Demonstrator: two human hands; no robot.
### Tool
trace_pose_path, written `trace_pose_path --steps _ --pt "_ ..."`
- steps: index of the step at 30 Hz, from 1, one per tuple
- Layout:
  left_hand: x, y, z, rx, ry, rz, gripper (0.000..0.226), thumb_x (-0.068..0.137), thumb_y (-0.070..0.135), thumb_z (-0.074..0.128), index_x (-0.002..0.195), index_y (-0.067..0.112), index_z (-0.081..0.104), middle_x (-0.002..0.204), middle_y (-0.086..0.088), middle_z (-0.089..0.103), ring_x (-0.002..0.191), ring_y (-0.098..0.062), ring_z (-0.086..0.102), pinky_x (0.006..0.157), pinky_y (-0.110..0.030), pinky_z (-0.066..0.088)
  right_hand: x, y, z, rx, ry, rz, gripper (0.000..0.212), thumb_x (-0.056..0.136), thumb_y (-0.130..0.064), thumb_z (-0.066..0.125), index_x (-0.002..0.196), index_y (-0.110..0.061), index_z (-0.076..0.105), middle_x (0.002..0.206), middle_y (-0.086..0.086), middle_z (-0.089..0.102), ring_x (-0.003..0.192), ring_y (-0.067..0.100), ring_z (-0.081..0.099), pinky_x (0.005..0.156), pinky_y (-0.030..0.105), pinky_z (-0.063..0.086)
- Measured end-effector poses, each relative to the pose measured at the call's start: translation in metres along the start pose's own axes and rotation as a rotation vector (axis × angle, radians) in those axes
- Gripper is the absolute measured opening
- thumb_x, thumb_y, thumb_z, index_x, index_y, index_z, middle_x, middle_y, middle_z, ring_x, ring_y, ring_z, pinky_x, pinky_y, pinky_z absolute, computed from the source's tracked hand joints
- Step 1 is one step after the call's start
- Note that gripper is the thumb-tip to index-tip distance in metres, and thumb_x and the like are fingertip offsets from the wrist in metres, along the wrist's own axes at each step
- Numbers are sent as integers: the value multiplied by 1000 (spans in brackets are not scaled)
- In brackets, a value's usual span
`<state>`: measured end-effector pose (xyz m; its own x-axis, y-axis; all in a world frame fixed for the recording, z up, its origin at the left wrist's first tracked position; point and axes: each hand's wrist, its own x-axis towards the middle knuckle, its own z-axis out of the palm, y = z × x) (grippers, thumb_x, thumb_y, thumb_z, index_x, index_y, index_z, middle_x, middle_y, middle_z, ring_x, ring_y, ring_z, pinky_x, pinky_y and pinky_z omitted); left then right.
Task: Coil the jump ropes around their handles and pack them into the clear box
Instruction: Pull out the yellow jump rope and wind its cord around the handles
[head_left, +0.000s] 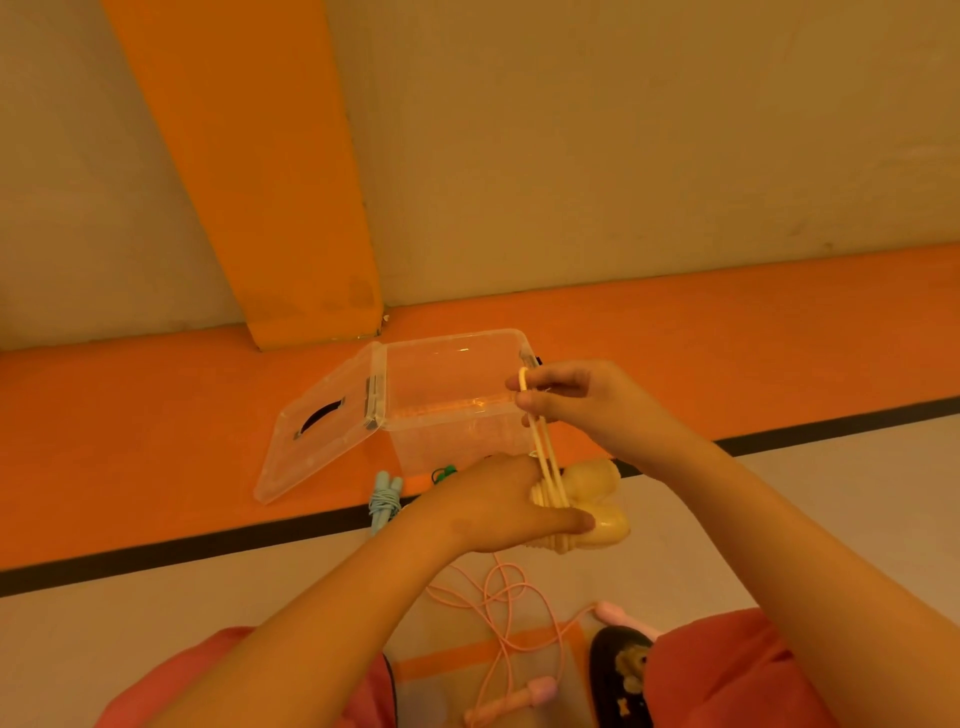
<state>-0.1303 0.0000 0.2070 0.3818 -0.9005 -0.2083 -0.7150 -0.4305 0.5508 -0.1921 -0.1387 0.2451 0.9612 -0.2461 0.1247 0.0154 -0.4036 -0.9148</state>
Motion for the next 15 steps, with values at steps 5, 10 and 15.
trace_pose_path --steps 5,10,15 --pt "-6 0 -15 -501 -31 61 26 95 35 56 108 13 58 69 2 58 53 -12 51 46 -24 42 6 16 -18 -130 45 136 31 96 -34 47 93 -15 72 88 2 71 76 8 63 73 27 49" --pt "-13 -7 -41 -1044 45 122 34 93 39 44 92 6 55 58 -1 63 38 -9 50 38 -19 40 3 13 -35 -170 -58 206 35 99 -37 35 88 -21 65 85 -4 68 78 12 63 77 28 47" --pt "3 -9 -42 -1422 91 141 48 88 52 42 85 12 68 71 -10 60 38 -13 46 42 -21 37 7 2 -24 -323 54 -97 18 93 -26 54 86 -12 63 85 2 65 83 15 61 72 28 47"
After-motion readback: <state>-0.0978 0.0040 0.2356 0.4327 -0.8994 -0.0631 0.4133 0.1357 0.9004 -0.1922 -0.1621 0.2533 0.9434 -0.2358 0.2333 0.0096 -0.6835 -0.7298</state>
